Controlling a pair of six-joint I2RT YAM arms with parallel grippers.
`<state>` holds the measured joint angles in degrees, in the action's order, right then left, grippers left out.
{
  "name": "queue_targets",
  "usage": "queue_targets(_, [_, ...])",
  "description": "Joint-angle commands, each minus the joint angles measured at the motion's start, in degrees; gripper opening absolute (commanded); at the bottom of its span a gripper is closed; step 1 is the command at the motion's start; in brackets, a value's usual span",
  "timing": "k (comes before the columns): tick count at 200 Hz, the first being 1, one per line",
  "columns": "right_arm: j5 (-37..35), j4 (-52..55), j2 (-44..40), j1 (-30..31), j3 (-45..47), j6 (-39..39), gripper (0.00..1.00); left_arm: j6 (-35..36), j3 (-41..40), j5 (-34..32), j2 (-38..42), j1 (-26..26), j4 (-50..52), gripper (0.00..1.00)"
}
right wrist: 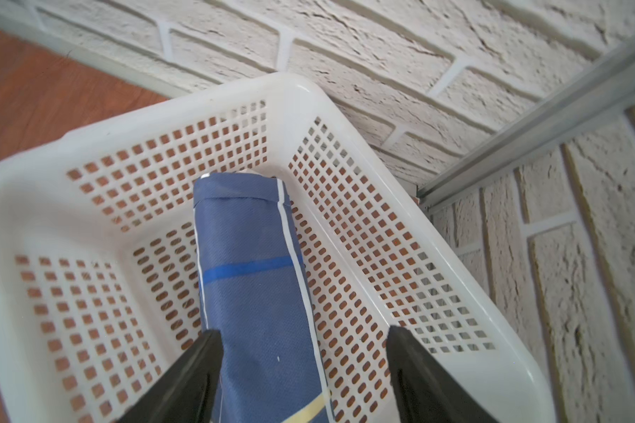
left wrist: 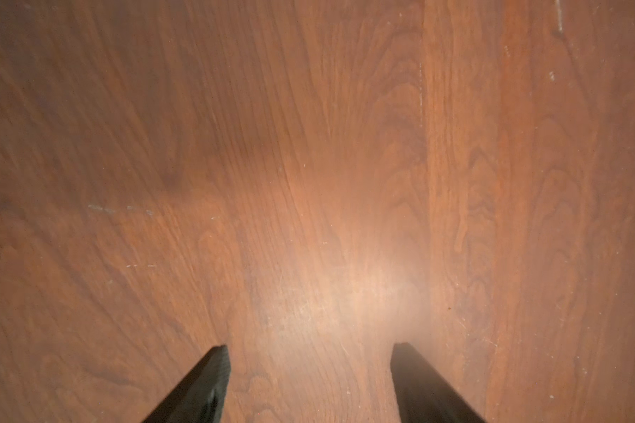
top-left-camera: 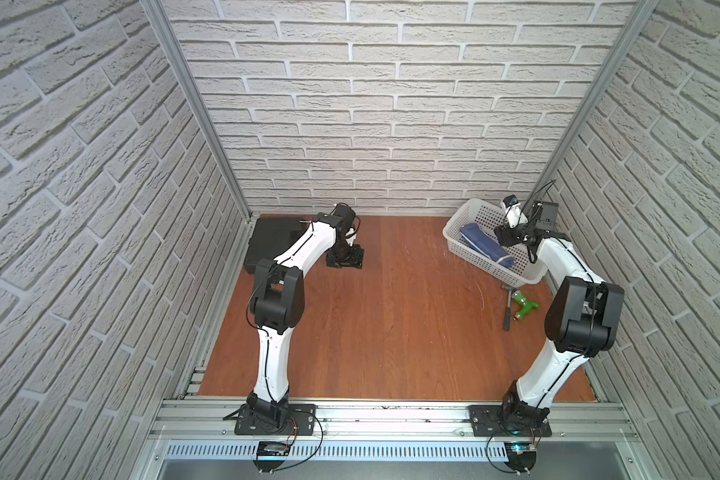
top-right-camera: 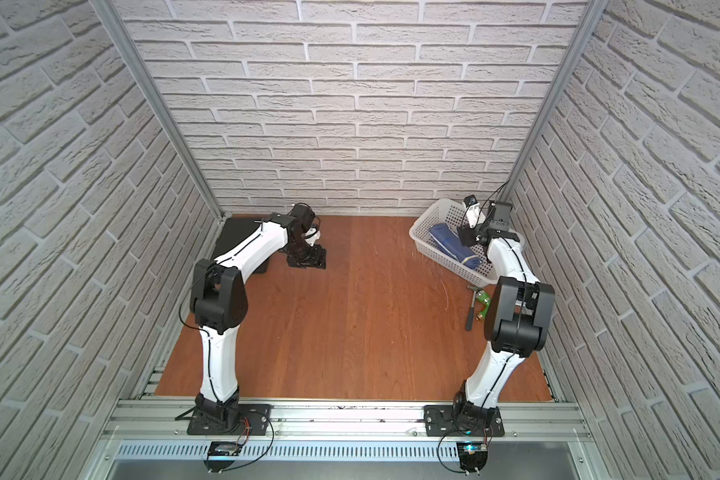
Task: Roll up the pillowcase
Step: Adjust the pillowcase in the bin.
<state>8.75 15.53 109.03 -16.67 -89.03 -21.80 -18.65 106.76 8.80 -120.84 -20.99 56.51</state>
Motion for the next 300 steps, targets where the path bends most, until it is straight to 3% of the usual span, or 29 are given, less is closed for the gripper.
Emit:
queue_targets(1, [-4.7, 7.5, 6.9, 1.1, -5.5, 12.1, 0.71, 0.4, -1.4, -0.7, 2.3, 0.5, -0.9, 0.74])
queue_targets(67, [-9.3, 12.1, 20.0, 2.8, -18.8, 16.1, 0.66, 0.4, -3.0, -0.7, 2.7, 0.8, -0.5, 0.74])
queue_targets(108, [-4.0, 16.7, 25.3, 3.9, -26.0, 14.2, 0.65, 0.4, -3.2, -1.1, 2.4, 1.0, 0.3, 0.74])
queue_targets(130, [-0.8, 20.2, 26.7, 4.6, -28.0, 9.4, 0.64, 0.3, -3.0, -0.9, 2.0, 1.0, 0.6, 0.74])
queue_targets(235, [10.4, 31.0, 25.3, 4.0, -27.6, -5.0, 0.57, 0.2, -2.9, -0.8, 1.8, 0.6, 1.9, 0.74])
queue_targets(271, [13.1, 27.5, 20.9, 3.5, -26.4, -3.0, 0.58, 0.2, -3.0, -1.1, 2.3, 0.2, 2.0, 0.74])
queue_targets(300, [10.0, 24.1, 15.4, 3.5, -24.1, -1.7, 0.61, 0.4, -3.3, -2.9, 4.2, 0.2, 1.9, 0.74])
